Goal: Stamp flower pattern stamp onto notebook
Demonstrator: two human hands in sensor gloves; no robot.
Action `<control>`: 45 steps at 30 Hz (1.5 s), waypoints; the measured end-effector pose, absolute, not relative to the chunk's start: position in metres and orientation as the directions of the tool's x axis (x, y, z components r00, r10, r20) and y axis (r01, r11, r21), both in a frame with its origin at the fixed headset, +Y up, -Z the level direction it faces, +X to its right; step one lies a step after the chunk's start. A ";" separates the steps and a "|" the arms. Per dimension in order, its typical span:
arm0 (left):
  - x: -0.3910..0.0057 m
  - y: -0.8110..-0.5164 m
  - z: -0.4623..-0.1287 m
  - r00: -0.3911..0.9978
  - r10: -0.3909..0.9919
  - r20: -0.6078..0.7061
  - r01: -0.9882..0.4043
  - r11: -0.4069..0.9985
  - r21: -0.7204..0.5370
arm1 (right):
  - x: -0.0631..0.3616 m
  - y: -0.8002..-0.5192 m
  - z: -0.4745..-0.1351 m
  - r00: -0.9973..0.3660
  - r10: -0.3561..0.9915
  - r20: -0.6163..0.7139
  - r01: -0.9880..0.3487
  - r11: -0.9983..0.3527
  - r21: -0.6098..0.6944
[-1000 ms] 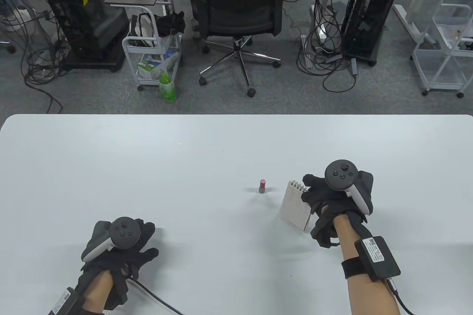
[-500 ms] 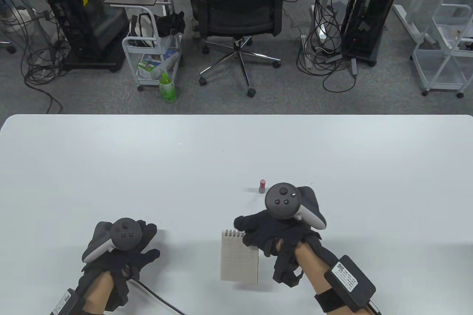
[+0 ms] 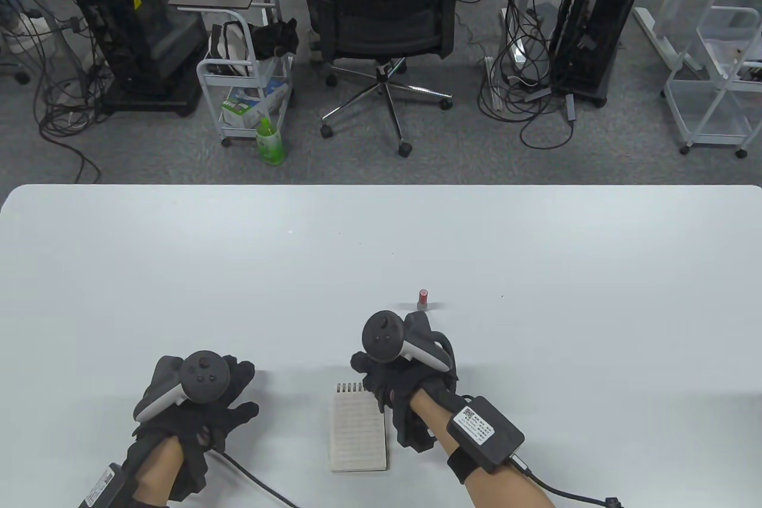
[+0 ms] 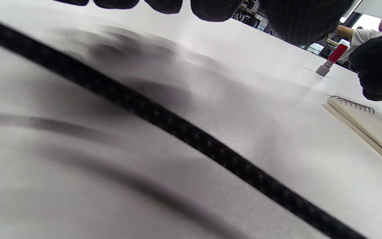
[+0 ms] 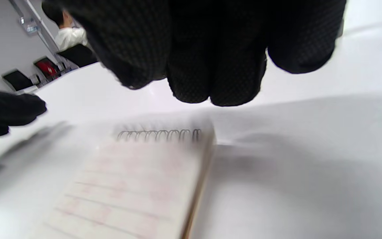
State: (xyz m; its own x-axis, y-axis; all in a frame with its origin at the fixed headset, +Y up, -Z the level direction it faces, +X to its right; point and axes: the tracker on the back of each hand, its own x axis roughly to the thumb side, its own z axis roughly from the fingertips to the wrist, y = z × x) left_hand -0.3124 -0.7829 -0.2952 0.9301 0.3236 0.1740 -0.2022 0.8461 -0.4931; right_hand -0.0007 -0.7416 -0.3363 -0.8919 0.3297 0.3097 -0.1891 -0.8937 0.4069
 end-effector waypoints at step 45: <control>-0.306 -0.782 -0.296 0.929 0.311 0.203 -0.177 0.851 -0.494 | 0.048 -0.730 -0.417 -1.000 0.010 0.018 -0.010 -0.999 -0.039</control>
